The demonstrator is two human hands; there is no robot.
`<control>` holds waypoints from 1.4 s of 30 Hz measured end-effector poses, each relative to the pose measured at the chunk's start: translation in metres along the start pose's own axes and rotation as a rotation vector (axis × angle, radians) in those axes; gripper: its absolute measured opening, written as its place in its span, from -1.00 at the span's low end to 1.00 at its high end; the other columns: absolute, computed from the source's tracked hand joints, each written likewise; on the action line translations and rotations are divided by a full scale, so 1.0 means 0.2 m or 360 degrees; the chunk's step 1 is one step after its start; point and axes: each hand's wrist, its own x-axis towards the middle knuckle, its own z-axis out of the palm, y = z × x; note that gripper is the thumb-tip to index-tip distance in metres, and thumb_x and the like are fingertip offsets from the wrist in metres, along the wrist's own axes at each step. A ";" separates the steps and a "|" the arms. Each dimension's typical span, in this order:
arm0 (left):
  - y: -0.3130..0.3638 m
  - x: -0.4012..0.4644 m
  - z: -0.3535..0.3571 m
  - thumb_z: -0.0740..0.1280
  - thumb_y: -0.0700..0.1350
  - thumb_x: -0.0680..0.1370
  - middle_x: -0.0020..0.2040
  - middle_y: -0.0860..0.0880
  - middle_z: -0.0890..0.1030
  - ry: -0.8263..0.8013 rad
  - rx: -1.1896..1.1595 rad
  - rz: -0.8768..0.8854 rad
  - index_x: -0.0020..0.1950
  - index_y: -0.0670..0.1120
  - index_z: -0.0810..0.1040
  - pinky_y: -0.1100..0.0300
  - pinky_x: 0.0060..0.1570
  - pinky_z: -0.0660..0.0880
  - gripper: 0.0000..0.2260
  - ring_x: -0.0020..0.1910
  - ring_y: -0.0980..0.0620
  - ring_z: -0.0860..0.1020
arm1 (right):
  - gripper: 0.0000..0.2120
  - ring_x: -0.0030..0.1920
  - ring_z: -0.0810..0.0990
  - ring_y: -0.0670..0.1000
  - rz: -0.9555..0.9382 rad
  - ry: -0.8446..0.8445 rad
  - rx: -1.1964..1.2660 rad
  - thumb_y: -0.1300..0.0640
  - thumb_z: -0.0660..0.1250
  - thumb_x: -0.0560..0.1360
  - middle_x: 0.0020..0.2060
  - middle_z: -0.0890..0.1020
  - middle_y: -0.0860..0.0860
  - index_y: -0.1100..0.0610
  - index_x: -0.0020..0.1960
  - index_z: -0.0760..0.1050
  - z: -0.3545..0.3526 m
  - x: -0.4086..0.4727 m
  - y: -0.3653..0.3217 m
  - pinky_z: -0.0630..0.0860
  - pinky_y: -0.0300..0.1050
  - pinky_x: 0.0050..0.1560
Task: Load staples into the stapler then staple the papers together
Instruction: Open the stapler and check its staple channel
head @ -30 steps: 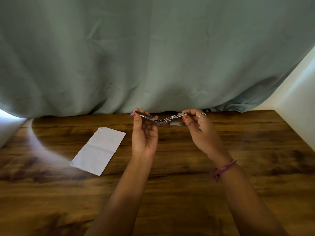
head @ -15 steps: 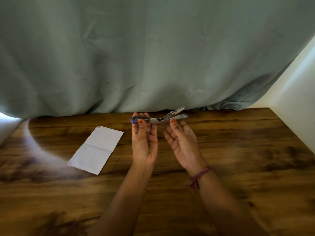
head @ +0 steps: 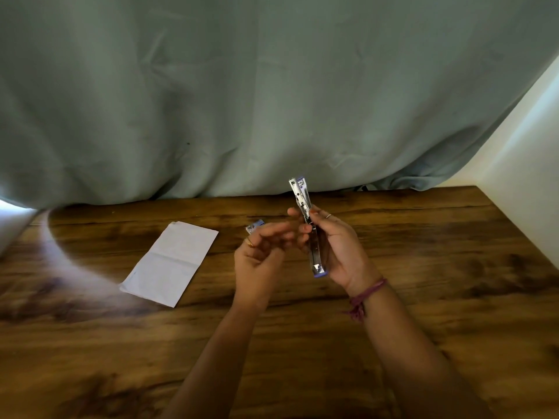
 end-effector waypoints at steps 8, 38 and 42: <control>-0.01 0.20 0.00 0.19 0.08 0.61 0.20 -0.09 0.61 -0.0003 -0.0555 -0.0979 0.33 -0.14 0.50 0.05 0.13 0.52 -0.59 0.22 -0.04 0.56 | -0.68 -0.35 0.51 -0.13 0.0451 -0.0229 0.0314 0.21 0.19 0.54 0.04 0.62 0.27 0.26 0.25 0.49 -0.03 -0.01 0.05 0.52 -0.30 -0.31; 0.03 0.21 0.06 0.35 -0.04 0.48 -0.14 -0.14 0.62 0.0095 -0.0729 -0.0963 0.06 -0.23 0.56 0.13 -0.20 0.64 -0.71 -0.20 -0.02 0.64 | -0.58 -0.41 0.34 -0.13 -0.0033 0.0334 -0.1037 -0.06 0.29 0.49 -0.34 0.41 -0.04 0.27 0.14 0.54 0.14 0.09 -0.04 0.27 -0.28 -0.49; 0.04 0.20 0.06 0.35 -0.08 0.47 -0.13 -0.15 0.63 0.0135 -0.0708 -0.0976 0.09 -0.25 0.57 0.10 -0.11 0.65 -0.71 -0.15 -0.03 0.62 | -0.56 -0.43 0.32 -0.15 0.0115 0.0302 -0.0836 0.00 0.27 0.44 -0.15 0.46 0.05 0.32 0.14 0.54 0.15 0.10 -0.05 0.27 -0.33 -0.54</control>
